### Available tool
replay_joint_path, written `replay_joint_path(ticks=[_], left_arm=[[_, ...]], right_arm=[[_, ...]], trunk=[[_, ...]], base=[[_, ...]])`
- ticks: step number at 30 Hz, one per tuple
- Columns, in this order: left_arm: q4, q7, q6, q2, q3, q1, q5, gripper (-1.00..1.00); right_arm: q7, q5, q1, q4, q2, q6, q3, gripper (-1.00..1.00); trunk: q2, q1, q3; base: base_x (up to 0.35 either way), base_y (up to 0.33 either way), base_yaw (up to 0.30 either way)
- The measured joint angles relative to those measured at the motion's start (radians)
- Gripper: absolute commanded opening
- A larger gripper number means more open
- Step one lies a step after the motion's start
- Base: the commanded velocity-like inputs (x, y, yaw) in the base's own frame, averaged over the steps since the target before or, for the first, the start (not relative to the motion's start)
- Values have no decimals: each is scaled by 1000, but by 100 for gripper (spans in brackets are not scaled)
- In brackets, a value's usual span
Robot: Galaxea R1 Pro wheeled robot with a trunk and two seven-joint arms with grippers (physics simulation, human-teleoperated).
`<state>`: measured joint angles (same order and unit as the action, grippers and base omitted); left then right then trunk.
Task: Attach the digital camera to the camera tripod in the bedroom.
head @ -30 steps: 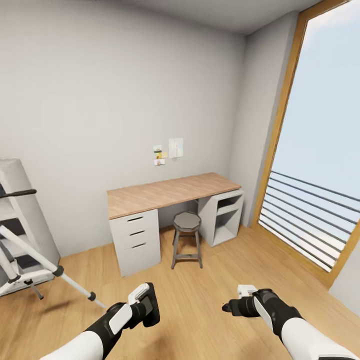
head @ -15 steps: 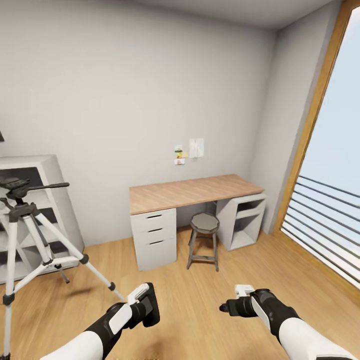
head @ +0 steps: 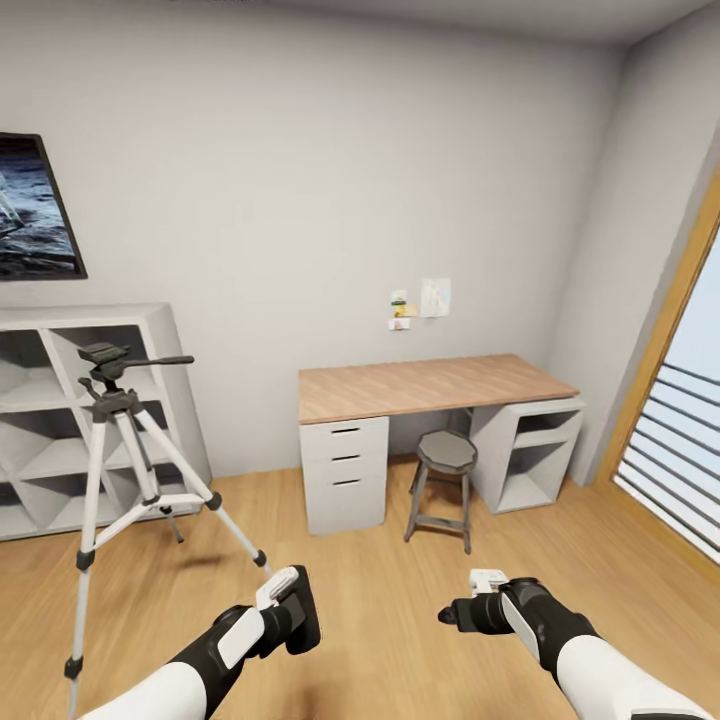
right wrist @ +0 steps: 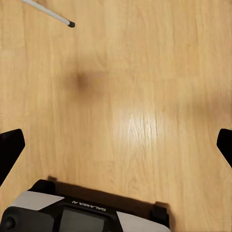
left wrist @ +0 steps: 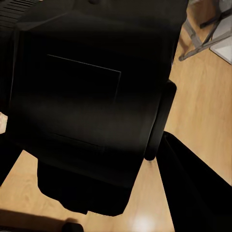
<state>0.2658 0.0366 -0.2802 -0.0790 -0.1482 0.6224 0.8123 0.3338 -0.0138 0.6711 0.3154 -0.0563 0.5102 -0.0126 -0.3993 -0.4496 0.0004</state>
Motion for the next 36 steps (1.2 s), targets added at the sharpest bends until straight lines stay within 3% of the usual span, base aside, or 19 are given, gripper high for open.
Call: replay_joint_path(ticks=[10, 15, 21, 22, 25, 28, 32, 36], left_arm=[[-4, -1, 0, 9, 1, 0, 5, -100], [-24, -34, 0, 19, 2, 0, 10, -100], [-78, -239, -1, 78, 4, 0, 9, -100], [-99, -323, -1, 98, 7, 0, 9, -100], [-134, -458, -2, 126, 5, 0, 15, -100], [-194, -679, -3, 167, 7, 0, 28, -100], [-213, -759, -4, 185, 6, 0, 31, -100], [-220, -790, -5, 193, 4, 0, 33, -100]], right_arm=[[0, -1, 0, 0, 0, 0, 0, 100], [0, -1, 0, 0, 0, 0, 0, 100], [0, -1, 0, 0, 0, 0, 0, 100], [0, -1, 0, 0, 0, 0, 0, 100], [0, -1, 0, 0, 0, 0, 0, 100], [0, -1, 0, 0, 0, 0, 0, 100], [0, -1, 0, 0, 0, 0, 0, 100], [0, -1, 0, 0, 0, 0, 0, 100]], trunk=[[0, 0, 0], [0, 0, 0], [0, 0, 0], [0, 0, 0], [0, 0, 0], [0, 0, 0], [0, 0, 0], [0, 0, 0]], base=[[0, 0, 271], [0, 0, 271], [0, 0, 271], [0, 0, 271], [0, 0, 271], [0, 0, 271], [0, 0, 271], [0, 0, 271]])
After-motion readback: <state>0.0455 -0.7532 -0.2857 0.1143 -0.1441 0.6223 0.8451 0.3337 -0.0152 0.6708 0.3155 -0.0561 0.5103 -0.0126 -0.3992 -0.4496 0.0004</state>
